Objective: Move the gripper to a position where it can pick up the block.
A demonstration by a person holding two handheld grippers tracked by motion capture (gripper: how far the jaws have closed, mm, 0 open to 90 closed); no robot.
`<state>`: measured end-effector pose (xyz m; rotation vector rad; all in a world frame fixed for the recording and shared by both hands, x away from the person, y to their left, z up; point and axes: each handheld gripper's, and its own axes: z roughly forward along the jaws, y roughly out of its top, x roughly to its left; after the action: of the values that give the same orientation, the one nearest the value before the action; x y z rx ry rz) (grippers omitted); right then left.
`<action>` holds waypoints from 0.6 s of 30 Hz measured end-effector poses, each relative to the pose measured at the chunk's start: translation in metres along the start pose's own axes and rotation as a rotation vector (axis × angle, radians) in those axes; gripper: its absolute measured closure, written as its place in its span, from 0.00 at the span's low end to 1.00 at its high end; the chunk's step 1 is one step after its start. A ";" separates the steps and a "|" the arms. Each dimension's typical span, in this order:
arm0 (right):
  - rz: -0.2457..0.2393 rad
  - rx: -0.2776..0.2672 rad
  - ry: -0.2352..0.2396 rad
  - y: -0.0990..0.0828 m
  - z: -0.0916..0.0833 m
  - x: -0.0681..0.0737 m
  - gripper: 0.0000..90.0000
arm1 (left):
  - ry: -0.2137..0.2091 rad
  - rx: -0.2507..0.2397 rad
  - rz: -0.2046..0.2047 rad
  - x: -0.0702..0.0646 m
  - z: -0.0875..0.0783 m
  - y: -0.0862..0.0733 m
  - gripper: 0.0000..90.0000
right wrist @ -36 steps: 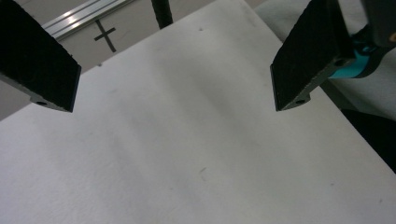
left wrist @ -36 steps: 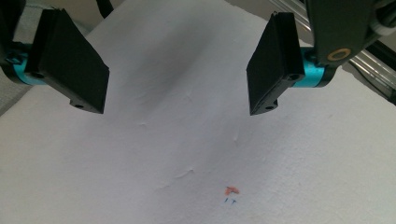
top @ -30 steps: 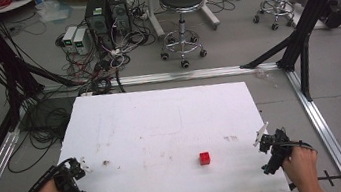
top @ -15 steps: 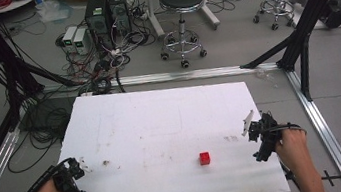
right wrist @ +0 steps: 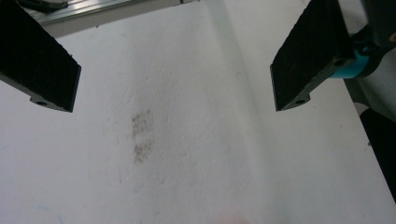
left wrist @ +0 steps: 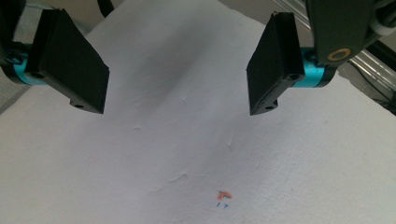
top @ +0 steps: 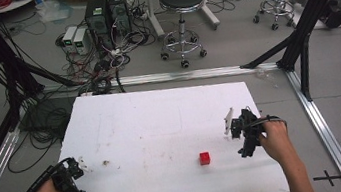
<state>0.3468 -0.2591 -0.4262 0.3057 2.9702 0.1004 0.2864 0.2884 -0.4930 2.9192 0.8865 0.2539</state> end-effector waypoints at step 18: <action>-0.179 0.039 0.046 0.067 0.037 0.008 0.01 | -0.003 -0.001 0.004 0.001 0.001 0.001 0.24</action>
<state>0.3578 -0.1905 -0.4586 0.0415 3.0319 0.0287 0.2873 0.2881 -0.4935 2.9198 0.8802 0.2498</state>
